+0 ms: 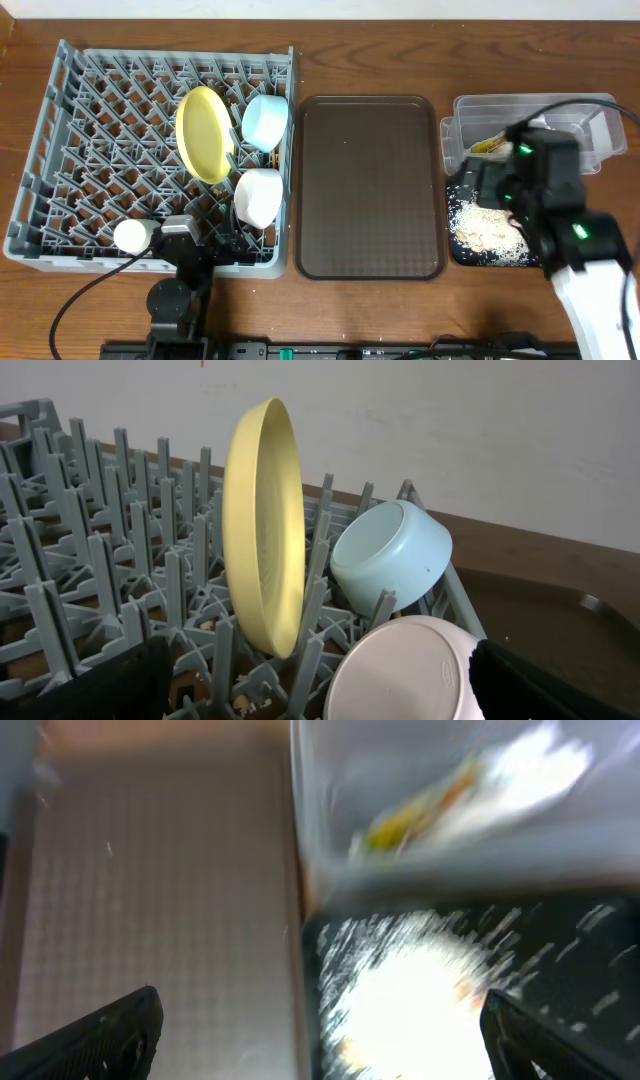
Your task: Sort waste into correct bins and load items into the dishwasher
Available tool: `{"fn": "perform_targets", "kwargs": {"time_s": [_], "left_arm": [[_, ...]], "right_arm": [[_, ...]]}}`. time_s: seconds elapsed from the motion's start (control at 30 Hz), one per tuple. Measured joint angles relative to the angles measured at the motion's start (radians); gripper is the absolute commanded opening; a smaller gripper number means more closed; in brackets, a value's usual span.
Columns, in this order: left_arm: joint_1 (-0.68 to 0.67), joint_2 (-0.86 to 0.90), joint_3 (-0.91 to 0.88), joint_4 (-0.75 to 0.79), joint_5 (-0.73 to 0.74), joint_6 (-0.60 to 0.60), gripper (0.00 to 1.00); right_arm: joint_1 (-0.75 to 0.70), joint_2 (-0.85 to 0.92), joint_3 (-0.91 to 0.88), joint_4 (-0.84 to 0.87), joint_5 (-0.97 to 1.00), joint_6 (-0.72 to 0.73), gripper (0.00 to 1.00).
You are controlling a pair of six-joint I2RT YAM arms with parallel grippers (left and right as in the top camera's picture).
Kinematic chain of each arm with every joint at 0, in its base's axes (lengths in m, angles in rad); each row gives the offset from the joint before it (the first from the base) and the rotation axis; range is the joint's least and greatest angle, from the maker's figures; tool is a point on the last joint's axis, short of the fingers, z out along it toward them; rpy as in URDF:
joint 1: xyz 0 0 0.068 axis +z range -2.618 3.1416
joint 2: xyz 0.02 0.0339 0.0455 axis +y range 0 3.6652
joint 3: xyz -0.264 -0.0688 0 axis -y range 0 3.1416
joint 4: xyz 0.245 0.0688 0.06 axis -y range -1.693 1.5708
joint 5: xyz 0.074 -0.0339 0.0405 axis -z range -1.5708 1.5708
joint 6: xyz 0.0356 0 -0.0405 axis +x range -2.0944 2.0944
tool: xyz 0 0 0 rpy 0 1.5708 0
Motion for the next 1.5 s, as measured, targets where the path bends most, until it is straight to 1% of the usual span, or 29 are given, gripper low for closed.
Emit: {"fn": "perform_targets", "kwargs": {"time_s": [0.13,0.27,0.47,0.57,0.7,0.9,1.1,1.23,1.5], "left_arm": [[0.0,0.0,0.001,-0.002,0.0,0.0,0.96],[0.0,0.0,0.002,-0.002,0.0,0.0,0.96],[0.0,0.0,0.003,-0.004,0.0,0.0,0.96],[0.0,0.0,0.003,-0.005,0.0,0.0,0.96],[0.0,0.0,0.003,-0.005,0.0,0.0,0.96],[0.0,0.0,0.003,-0.005,0.0,0.0,0.97],[0.0,0.0,0.003,-0.005,0.0,0.0,0.96],[0.0,0.0,0.003,-0.005,0.0,0.0,0.96],[0.0,0.0,0.003,-0.005,0.0,0.0,0.96]], "right_arm": [[-0.021,-0.168,-0.047,0.066,0.014,-0.117,0.99],[-0.048,-0.351,-0.187,0.142,0.019,-0.18,0.99],[-0.095,-0.636,-0.473,0.314,0.014,-0.213,0.99],[-0.105,-0.755,-0.579,0.368,0.005,-0.217,0.99],[-0.109,-0.869,-0.691,0.452,-0.005,-0.22,0.99],[-0.109,-0.966,-0.839,0.639,-0.022,-0.223,0.99],[-0.109,-1.014,-0.947,0.724,-0.032,-0.223,0.99],[-0.109,-1.015,-0.974,0.711,-0.038,-0.224,0.99],[-0.109,-1.015,-0.975,0.7,-0.044,-0.224,0.99]]}}
